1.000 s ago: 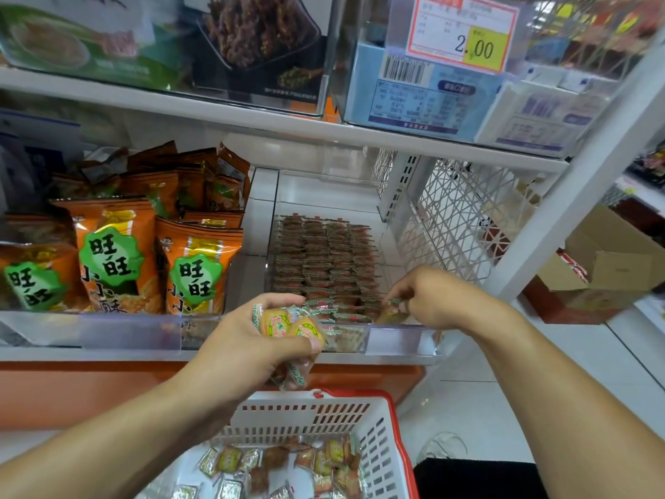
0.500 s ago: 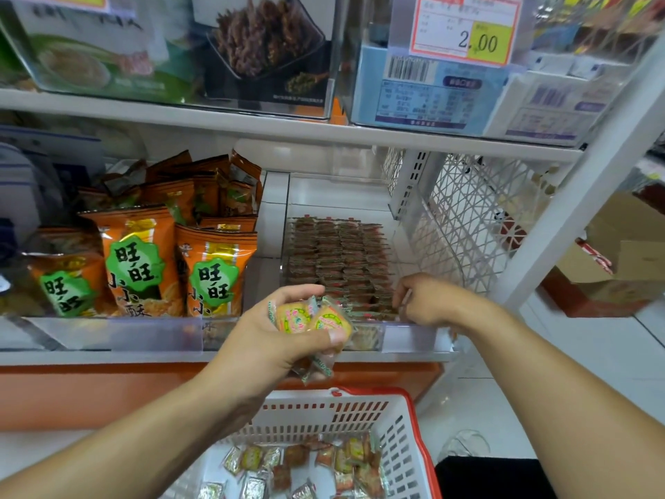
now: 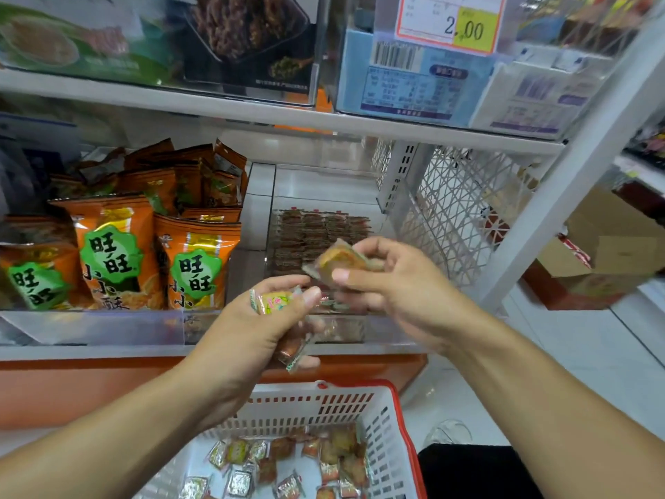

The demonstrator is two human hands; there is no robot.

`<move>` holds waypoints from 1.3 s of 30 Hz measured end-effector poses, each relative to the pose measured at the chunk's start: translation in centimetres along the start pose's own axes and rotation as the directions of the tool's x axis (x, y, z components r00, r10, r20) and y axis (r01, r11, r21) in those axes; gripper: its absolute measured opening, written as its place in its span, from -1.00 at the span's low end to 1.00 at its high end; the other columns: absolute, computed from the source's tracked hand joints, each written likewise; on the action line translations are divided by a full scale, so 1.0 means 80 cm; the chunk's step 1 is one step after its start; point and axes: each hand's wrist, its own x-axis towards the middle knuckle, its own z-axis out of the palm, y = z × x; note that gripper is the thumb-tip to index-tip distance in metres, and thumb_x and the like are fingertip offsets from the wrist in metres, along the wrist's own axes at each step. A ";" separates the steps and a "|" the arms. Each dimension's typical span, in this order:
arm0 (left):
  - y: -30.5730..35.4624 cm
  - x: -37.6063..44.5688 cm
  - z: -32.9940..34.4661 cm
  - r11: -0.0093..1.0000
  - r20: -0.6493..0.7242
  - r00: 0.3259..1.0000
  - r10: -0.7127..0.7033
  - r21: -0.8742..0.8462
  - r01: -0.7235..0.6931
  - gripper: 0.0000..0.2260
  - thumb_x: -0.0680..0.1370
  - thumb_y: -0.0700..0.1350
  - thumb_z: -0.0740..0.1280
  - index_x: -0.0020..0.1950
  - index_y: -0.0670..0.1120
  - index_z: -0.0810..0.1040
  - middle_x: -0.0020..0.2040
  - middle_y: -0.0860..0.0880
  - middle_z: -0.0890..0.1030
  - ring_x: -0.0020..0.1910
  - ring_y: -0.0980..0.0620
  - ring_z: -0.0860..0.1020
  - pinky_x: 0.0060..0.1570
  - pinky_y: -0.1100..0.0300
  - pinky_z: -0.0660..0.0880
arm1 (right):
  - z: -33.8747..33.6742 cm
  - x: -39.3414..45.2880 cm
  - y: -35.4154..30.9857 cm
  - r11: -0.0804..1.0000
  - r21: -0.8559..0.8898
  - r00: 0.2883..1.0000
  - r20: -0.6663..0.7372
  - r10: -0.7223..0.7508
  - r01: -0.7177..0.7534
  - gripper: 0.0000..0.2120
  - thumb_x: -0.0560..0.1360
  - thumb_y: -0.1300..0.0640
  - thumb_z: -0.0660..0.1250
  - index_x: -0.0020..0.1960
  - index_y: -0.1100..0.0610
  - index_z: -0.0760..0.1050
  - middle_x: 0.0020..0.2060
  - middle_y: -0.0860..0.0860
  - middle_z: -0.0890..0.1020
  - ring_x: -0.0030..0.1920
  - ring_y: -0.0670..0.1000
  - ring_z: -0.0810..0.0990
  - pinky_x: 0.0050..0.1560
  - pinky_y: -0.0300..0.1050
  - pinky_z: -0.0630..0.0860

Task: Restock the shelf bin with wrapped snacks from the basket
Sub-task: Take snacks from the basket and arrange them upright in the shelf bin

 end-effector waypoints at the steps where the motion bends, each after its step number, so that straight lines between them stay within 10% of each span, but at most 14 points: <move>1: -0.001 0.001 0.000 1.000 -0.008 1.000 -0.001 0.018 0.001 -0.54 0.21 0.09 0.61 0.09 0.11 0.70 -0.08 -0.18 0.72 -0.05 -0.03 0.73 -0.30 0.04 0.65 | -0.012 0.007 -0.007 0.998 0.055 0.995 -0.097 -0.031 0.036 -0.77 0.44 0.33 0.50 0.02 0.16 0.53 -0.11 0.08 0.72 -0.05 0.12 0.71 0.22 0.14 0.60; 5: -0.010 0.001 -0.002 0.995 -0.005 1.000 0.005 0.098 -0.004 -0.57 0.20 0.06 0.63 0.04 0.16 0.70 -0.09 -0.20 0.73 -0.01 -0.10 0.74 -0.27 -0.02 0.67 | -0.054 0.029 -0.011 0.710 -0.702 0.905 -0.260 -0.338 0.063 -0.86 0.48 0.13 0.49 0.04 0.05 0.64 -0.08 -0.04 0.66 -0.05 0.01 0.63 -0.05 -0.43 0.48; 11: -0.016 0.003 -0.007 0.988 0.009 1.000 -0.009 0.155 0.007 -0.59 0.22 0.04 0.65 0.03 0.20 0.69 -0.08 -0.14 0.75 0.01 -0.07 0.74 -0.22 -0.03 0.68 | -0.058 0.049 0.034 0.195 -0.977 0.984 -0.115 -0.133 -0.088 -0.64 0.46 0.45 0.26 0.16 0.16 0.56 0.10 0.12 0.47 -0.12 0.05 0.45 -0.14 -0.17 0.35; 20: -0.017 0.006 -0.010 0.987 -0.007 1.000 -0.008 0.159 0.009 -0.59 0.19 0.03 0.65 0.01 0.18 0.69 -0.10 -0.10 0.75 -0.02 -0.08 0.74 -0.22 -0.02 0.68 | -0.069 0.078 0.054 0.564 -0.800 0.978 -0.192 0.084 -0.205 -0.71 0.54 0.14 0.44 0.24 0.06 0.51 0.09 0.07 0.64 -0.12 0.01 0.54 -0.33 -0.23 0.41; 29: -0.016 0.006 -0.009 0.986 0.001 1.000 -0.015 0.165 0.014 -0.59 0.23 0.00 0.63 0.05 0.14 0.69 -0.10 -0.07 0.75 -0.04 -0.06 0.74 -0.22 -0.04 0.69 | -0.075 0.088 0.060 0.522 -0.825 0.976 -0.205 0.079 -0.216 -0.56 0.60 0.10 0.36 0.45 0.07 0.37 0.23 0.13 0.59 0.06 0.14 0.62 0.03 -0.01 0.60; 33: -0.016 0.006 -0.009 0.985 0.002 1.000 -0.014 0.171 0.013 -0.62 0.24 -0.01 0.63 0.03 0.15 0.70 -0.11 -0.08 0.75 -0.05 -0.06 0.75 -0.23 -0.03 0.69 | -0.073 0.084 0.057 0.483 -0.852 0.979 -0.152 0.135 -0.199 -0.54 0.63 0.02 0.31 0.50 0.04 0.37 0.37 0.08 0.54 0.22 0.11 0.56 0.01 -0.24 0.37; 39: -0.016 0.008 -0.009 0.985 0.002 1.000 -0.010 0.175 0.010 -0.61 0.22 0.02 0.64 0.01 0.18 0.69 -0.08 -0.14 0.74 -0.05 -0.10 0.74 -0.23 -0.01 0.68 | -0.071 0.080 0.054 0.603 -0.741 0.947 -0.144 0.286 -0.295 -0.58 0.72 0.00 0.09 0.54 0.07 0.31 0.48 0.12 0.42 0.44 0.19 0.42 0.39 0.03 0.38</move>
